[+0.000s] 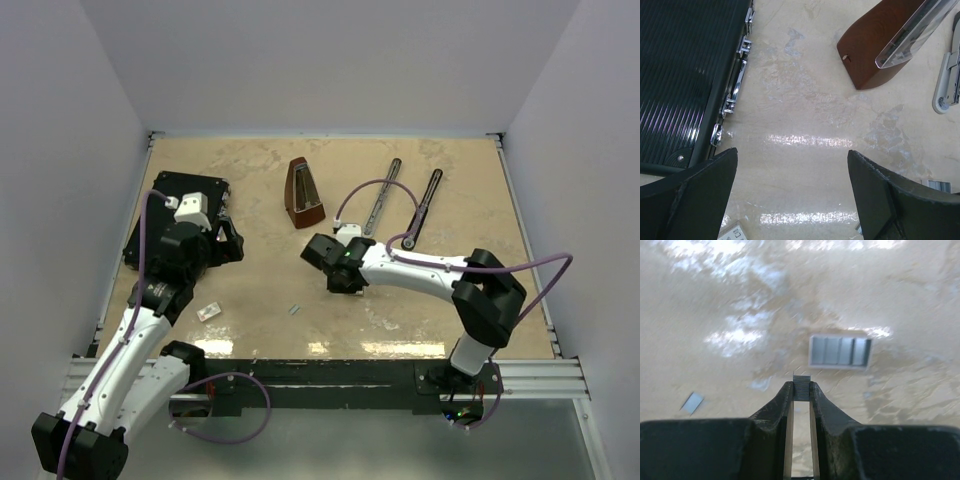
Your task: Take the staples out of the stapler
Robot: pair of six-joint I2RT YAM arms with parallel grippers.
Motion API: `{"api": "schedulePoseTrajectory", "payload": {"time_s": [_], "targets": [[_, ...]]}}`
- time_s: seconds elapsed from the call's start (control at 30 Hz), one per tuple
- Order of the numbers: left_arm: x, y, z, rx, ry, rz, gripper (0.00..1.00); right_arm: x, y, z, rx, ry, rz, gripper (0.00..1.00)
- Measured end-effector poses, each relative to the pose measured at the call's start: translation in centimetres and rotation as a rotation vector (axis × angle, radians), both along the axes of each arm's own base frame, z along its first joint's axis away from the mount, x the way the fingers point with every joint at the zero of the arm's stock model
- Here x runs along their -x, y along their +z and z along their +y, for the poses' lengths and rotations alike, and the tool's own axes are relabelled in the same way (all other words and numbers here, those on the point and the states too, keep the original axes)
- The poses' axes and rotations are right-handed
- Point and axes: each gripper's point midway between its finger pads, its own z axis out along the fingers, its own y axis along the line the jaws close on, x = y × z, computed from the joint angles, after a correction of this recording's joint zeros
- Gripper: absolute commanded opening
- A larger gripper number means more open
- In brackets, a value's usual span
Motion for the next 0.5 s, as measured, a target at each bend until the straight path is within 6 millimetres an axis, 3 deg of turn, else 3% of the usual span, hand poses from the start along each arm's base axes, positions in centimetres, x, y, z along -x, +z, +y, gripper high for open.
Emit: {"api": "schedulePoseTrajectory", "payload": {"time_s": [0.23, 0.5], "targets": [[-0.1, -0.2, 0.0, -0.003, 0.001, 0.008, 0.96, -1.8, -0.1, -3.5, 0.028, -0.028, -0.004, 0.13], [-0.1, -0.4, 0.0, -0.005, 0.001, 0.014, 0.96, -2.3, -0.2, -2.9, 0.009, 0.008, -0.007, 0.13]]}}
